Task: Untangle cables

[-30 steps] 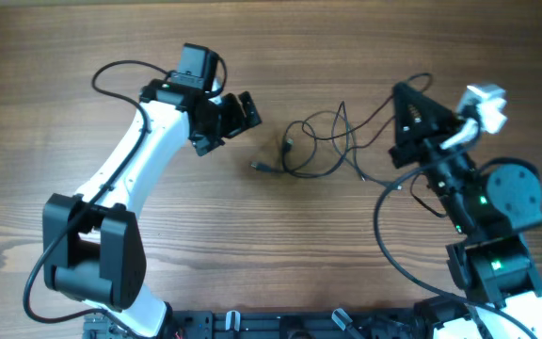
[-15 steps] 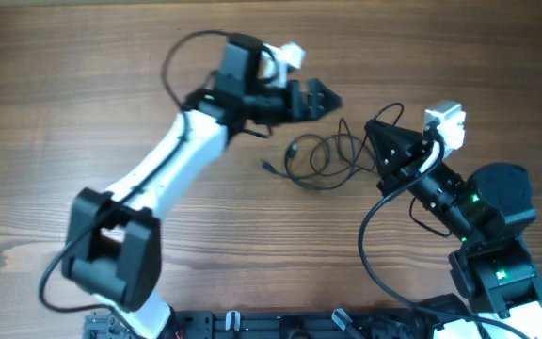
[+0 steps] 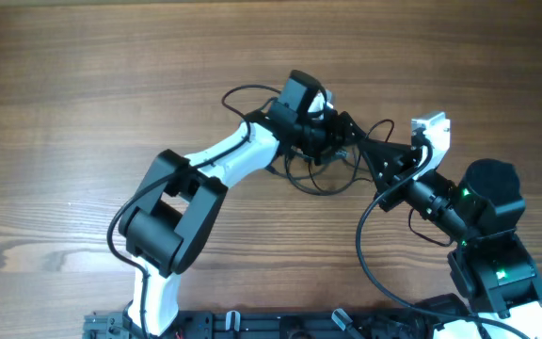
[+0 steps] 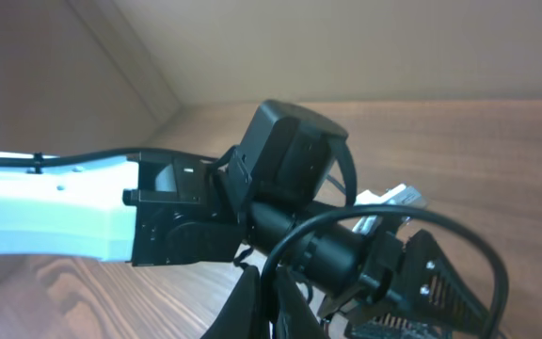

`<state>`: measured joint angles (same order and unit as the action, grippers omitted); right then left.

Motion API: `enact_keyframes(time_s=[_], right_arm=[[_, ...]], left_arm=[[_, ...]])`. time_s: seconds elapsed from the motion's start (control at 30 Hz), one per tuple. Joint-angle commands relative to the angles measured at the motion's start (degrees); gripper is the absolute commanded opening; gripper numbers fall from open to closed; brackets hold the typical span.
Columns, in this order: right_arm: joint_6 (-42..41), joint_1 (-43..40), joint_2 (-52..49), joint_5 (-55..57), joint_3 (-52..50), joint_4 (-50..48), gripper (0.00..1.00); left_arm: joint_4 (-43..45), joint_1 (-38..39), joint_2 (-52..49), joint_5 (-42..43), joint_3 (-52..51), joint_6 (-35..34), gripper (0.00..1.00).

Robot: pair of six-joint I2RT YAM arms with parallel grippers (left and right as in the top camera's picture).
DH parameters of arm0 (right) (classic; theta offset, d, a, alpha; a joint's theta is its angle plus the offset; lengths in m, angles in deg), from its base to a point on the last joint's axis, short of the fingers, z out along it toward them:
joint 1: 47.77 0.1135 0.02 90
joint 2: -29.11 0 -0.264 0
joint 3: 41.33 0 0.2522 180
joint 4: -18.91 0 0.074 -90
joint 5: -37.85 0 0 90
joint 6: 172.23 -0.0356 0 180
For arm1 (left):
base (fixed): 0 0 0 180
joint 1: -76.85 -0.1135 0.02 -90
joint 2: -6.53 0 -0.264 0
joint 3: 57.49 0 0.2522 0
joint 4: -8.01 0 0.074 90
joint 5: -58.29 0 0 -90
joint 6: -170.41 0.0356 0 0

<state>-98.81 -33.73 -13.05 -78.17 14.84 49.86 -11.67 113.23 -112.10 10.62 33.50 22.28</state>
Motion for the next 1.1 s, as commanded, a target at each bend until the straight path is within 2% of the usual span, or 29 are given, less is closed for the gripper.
enact_keyframes(time_s=[0.0, 0.03, 0.07, 0.13, 0.2, 0.23, 0.3, 0.33, 0.4, 0.47, 0.53, 0.6, 0.63, 0.7, 0.77, 0.8, 0.83, 0.87, 0.9, 0.93, 0.97, 1.03, 1.07], right_arm=[[-0.55, -0.13, 0.37, -1.07, 0.11, 1.29, 0.05], [-0.57, -0.13, 0.37, -1.09, 0.11, 1.29, 0.05], [-0.59, -0.13, 0.37, -1.09, 0.11, 1.29, 0.04], [-1.16, -0.15, 0.37, -0.68, 0.11, 1.90, 0.04], [-5.03, -0.15, 0.37, 4.70, 0.11, 3.85, 0.04], [-9.79, -0.22, 0.37, 16.94, 0.28, 7.28, 0.04], [-18.80, -2.45, 0.37, 35.93, 3.43, 17.62, 0.04], [-20.31, -4.52, 0.37, 41.59, 5.95, 22.60, 0.04], [-21.62, -9.86, 0.37, 49.42, 10.21, 29.11, 0.04], [-25.09, -17.07, 0.37, 53.31, 12.76, 31.56, 0.04], [-27.04, -22.36, 0.37, 52.22, 13.51, 30.51, 0.04], [-26.88, -25.99, 0.02, 48.26, 13.51, 26.32, 0.05], [-25.42, -26.16, -0.37, 44.59, 13.49, 23.34, 0.04], [-12.07, -26.14, -3.02, 37.29, 13.46, 12.98, 0.04], [-9.35, -26.18, -7.02, 38.64, 13.51, 5.07, 0.04], [-8.92, -26.73, -10.36, 40.54, 14.16, 0.59, 0.04], [-8.94, -27.76, -13.11, 42.36, 15.61, -0.55, 0.04], [-8.90, -29.68, -17.00, 42.91, 18.32, -0.28, 0.04], [-9.01, -31.28, -19.80, 41.31, 20.44, 0.11, 0.04], [-8.94, -32.68, -22.40, 37.57, 22.58, 0.33, 0.04], [-8.92, -34.18, -25.29, 31.26, 25.53, 0.72, 0.04], [-8.37, -35.52, -29.99, 22.23, 30.32, -2.69, 0.04], [-4.66, -35.50, -32.46, 19.45, 33.38, -6.71, 0.04]], left_arm=[[0.44, 2.80, -1.25, -3.67, 0.35, -2.38, 0.50], [0.59, 3.43, -1.53, -5.16, 0.35, -2.36, 0.45], [0.66, 3.74, -1.68, -6.95, 0.35, -2.38, 0.34], [1.40, 3.65, -1.92, -12.55, 0.35, -2.25, 0.04], [2.12, 1.42, -1.25, -13.79, 0.39, 1.20, 0.04], [1.49, -2.43, 0.74, -11.58, 0.44, 5.16, 0.04], [-3.02, -12.50, 7.37, -10.27, 0.46, 8.59, 0.04], [-4.83, -17.97, 10.80, -10.27, 0.46, 8.92, 0.04], [-8.15, -29.07, 17.33, -10.27, 0.46, 8.92, 0.04], [-14.21, -39.39, 22.38, -10.27, 0.46, 11.15, 0.04], [-20.06, -45.16, 24.24, -10.29, 0.46, 14.47, 0.04], [-29.68, -50.42, 24.26, -11.56, 0.46, 20.39, 0.04], [-32.92, -51.12, 24.15, -11.82, 0.46, 22.38, 0.04], [-36.06, -50.53, 24.06, -11.82, 0.46, 27.12, 0.04], [-37.20, -48.94, 24.06, -12.07, 0.46, 29.53, 0.04], [-38.86, -48.04, 24.06, -15.74, 0.46, 29.59, 0.04], [-41.40, -47.74, 24.09, -23.08, 0.46, 29.55, 0.04], [-44.02, -47.74, 24.09, -31.08, 0.46, 28.20, 0.04], [-48.02, -48.15, 24.06, -42.32, 0.46, 22.75, 0.04], [-51.71, -48.89, 24.06, -49.16, 0.46, 15.98, 0.04], [-54.34, -49.92, 24.06, -51.45, 0.46, 11.19, 0.04], [-55.17, -51.91, 24.04, -45.31, 0.44, 9.49, 0.04], [-54.95, -51.89, 24.04, -41.35, 0.44, 9.77, 0.04]])
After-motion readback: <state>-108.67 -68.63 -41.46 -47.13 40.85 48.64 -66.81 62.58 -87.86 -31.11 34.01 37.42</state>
